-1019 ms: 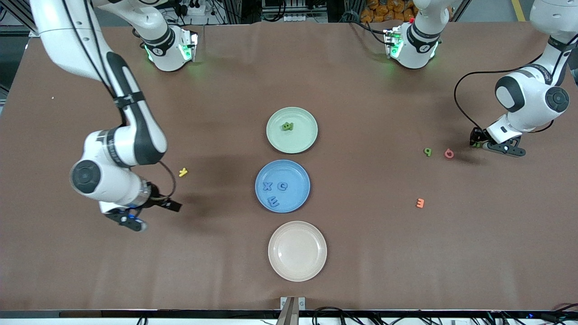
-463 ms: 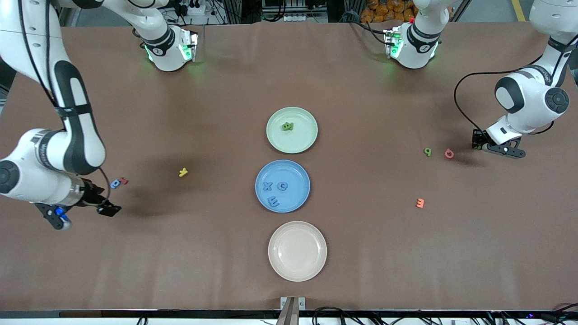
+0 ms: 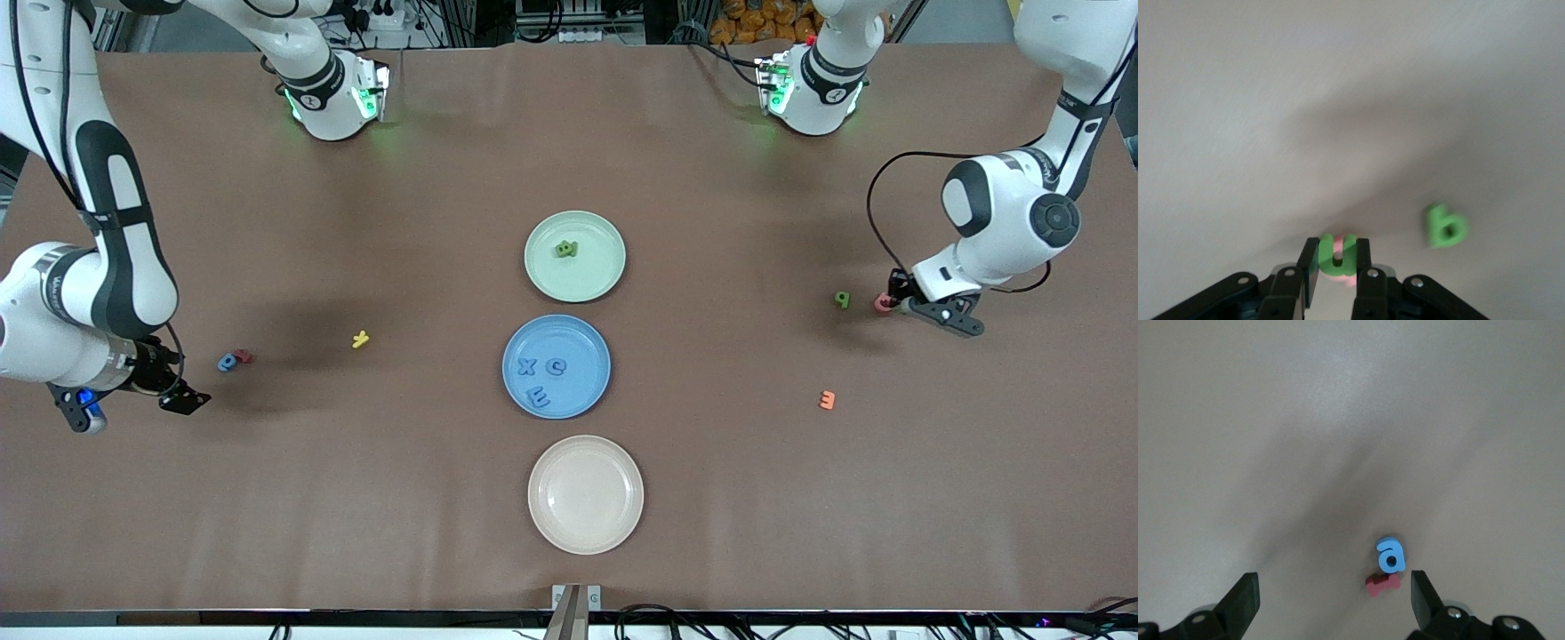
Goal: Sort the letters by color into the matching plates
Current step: 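Grasp the green u with the left gripper while the right gripper withdraws, then place the green u on the green plate with the left gripper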
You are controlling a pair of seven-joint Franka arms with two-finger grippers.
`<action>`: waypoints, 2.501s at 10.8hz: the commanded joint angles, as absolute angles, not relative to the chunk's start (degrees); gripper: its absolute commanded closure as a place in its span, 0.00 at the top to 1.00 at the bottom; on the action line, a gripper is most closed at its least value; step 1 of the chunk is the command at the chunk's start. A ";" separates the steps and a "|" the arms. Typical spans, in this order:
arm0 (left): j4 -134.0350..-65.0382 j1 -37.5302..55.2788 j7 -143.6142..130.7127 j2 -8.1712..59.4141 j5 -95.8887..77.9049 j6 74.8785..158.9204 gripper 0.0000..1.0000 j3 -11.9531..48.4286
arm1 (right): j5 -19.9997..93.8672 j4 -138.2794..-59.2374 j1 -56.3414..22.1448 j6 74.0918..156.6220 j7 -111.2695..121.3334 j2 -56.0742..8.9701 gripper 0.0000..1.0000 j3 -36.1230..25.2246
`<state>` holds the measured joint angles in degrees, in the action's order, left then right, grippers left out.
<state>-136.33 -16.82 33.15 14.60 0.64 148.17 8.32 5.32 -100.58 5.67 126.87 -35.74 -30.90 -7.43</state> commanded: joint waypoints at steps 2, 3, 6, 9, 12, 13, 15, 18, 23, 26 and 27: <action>-128.60 -13.28 12.64 10.47 -0.79 132.22 0.00 18.33 | 4.92 -109.85 7.12 135.51 -35.86 -27.95 1.00 -6.77; -128.32 -13.10 7.26 9.68 -0.53 131.49 0.00 22.46 | 4.92 -111.78 7.38 137.79 -35.42 -27.86 1.00 -6.77; -126.65 -13.01 -7.07 10.10 -0.53 131.40 0.00 34.15 | 4.92 -115.04 7.56 141.50 -34.81 -27.86 1.00 -6.59; -124.90 -6.72 -22.37 11.42 -0.18 131.40 0.00 41.31 | 4.92 -117.41 7.64 144.92 -32.88 -28.04 0.89 -6.50; -120.34 3.49 -34.86 16.15 2.44 131.48 0.00 41.22 | 5.10 -118.39 8.35 145.63 -29.19 -28.12 0.58 -6.50; -118.58 6.47 -37.85 18.52 5.16 131.48 0.00 41.22 | 5.18 -118.48 8.44 145.63 -28.48 -28.30 0.48 -6.50; -114.02 12.28 -44.44 24.58 9.30 131.75 0.00 40.96 | 5.10 -118.74 8.44 147.21 -28.30 -28.65 0.45 -6.42; -109.27 18.26 -46.14 32.14 14.58 132.36 0.00 38.42 | 5.10 -118.83 8.35 148.18 -28.12 -28.92 0.45 -6.42; -102.58 27.32 -49.64 39.19 15.21 132.45 0.00 31.74 | 5.19 -118.92 8.00 150.29 -27.69 -30.06 0.43 -6.33; -101.25 29.44 -50.89 40.34 15.12 132.45 0.00 30.67 | 5.19 -119.53 8.09 150.29 -26.02 -29.97 0.08 -6.07; -100.73 29.97 -51.15 40.78 15.12 132.54 0.00 30.67 | 5.10 -119.53 8.09 150.29 -25.84 -30.06 0.00 -6.06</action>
